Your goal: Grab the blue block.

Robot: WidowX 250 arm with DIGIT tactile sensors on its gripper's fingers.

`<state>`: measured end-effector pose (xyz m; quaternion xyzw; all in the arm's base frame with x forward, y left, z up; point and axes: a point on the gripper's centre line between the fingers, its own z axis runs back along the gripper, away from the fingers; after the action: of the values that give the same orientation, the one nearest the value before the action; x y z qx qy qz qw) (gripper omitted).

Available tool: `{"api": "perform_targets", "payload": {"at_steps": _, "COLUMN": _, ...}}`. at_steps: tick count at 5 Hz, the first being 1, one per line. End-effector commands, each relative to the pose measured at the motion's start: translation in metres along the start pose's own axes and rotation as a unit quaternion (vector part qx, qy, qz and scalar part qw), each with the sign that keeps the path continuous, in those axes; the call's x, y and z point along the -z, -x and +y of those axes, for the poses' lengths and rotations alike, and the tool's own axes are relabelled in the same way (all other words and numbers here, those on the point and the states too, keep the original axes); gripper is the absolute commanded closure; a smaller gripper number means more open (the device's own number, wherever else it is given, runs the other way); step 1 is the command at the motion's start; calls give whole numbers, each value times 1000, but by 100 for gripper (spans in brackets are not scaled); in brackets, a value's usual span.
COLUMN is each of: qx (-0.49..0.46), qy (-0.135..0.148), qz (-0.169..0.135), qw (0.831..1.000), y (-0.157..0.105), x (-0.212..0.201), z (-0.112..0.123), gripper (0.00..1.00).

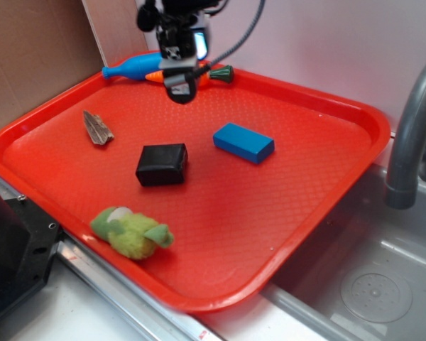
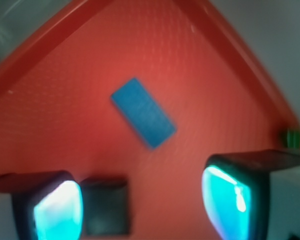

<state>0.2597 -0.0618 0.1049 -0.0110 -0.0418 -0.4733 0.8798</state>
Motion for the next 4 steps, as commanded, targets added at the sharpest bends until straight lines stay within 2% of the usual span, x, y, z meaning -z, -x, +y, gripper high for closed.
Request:
{"api": "perform_targets", "payload": {"at_steps": 1, "qx": 70, "qy": -32, "qz": -5, "qw": 997, "y": -6, "x": 33, "z": 4, "gripper": 0}}
{"api": "perform_targets", "payload": {"at_steps": 2, "qx": 79, "qy": -33, "qz": -24, "qw": 996, "y": -10, "x": 62, "z": 5, "gripper": 0}}
{"api": "perform_targets", "payload": {"at_steps": 3, "qx": 79, "qy": -28, "qz": -38, "qw": 996, "y": -6, "x": 73, "z": 3, "gripper": 0}}
{"api": "perform_targets", "payload": {"at_steps": 4, "qx": 81, "qy": -38, "qz": -82, "qw": 993, "y": -4, "x": 73, "z": 7, "gripper": 0}}
